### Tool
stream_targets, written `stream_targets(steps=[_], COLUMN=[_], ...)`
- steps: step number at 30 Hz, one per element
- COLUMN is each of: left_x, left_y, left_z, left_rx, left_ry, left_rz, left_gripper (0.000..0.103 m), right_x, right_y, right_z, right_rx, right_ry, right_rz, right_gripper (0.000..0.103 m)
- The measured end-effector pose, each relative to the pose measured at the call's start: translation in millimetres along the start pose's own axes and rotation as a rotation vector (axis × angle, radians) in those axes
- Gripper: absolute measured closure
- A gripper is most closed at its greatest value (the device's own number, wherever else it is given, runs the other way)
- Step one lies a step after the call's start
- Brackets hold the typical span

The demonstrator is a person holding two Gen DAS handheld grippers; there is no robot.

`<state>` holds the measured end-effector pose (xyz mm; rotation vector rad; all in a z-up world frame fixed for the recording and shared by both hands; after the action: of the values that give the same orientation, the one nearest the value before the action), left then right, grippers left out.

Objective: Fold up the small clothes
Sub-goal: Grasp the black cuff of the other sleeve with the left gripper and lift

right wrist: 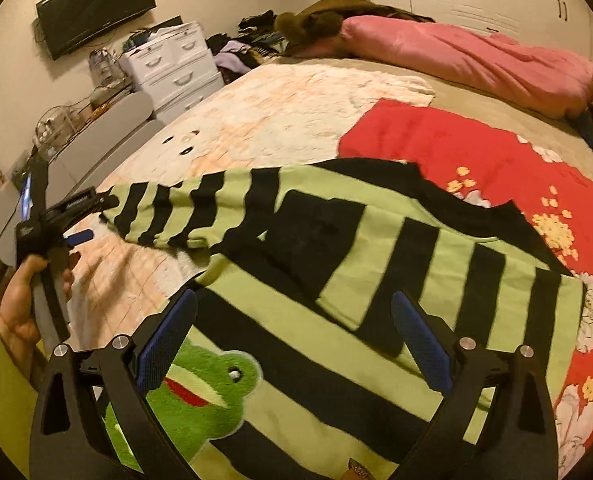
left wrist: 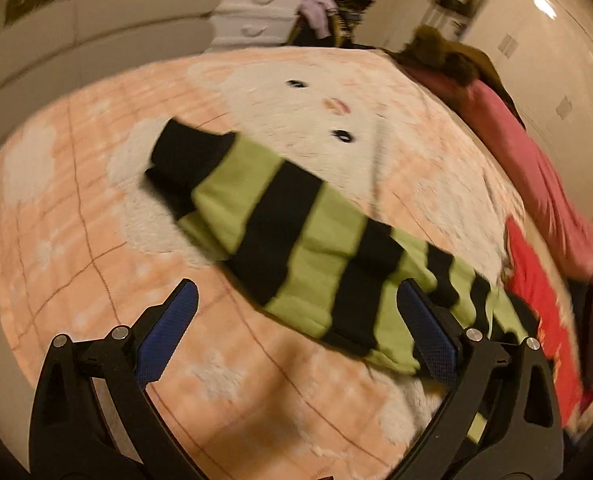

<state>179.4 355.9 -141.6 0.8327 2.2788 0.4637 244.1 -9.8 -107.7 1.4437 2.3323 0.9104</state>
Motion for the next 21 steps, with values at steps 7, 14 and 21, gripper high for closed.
stream_targets(steps=[7, 14, 21], left_x=[44.5, 62.2, 64.1], left_y=[14.4, 31.2, 42.6], left_z=[25.2, 43.2, 44.8], left_rx=[-0.001, -0.047, -0.1], left_ry=[-0.034, -0.028, 0.022], left_rz=[-0.162, -0.198, -0.158], left_gripper=[0.018, 0.032, 0.088], right_x=[3.9, -11.7, -24.4], right_y=[-10.1, -21.9, -28.6], right_z=[3.5, 8.6, 11.5], right_rx=[0.02, 0.046, 0.058], right_ry=[0.001, -0.028, -0.058], right_rz=[0.003, 0.038, 0.052], right_gripper=[0.006, 0.006, 0.006])
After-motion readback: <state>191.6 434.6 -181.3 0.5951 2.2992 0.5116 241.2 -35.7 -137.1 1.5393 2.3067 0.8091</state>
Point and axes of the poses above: each gripper's, at about its wrist camera, not at the fingertips, and z roughly the way its jaws point, x to its left, y to its top, the point moved 10 cm from there along z, roughly the way its jaws point, and after that the axes turned 9 degrees about -y, right-handed, at the moved point
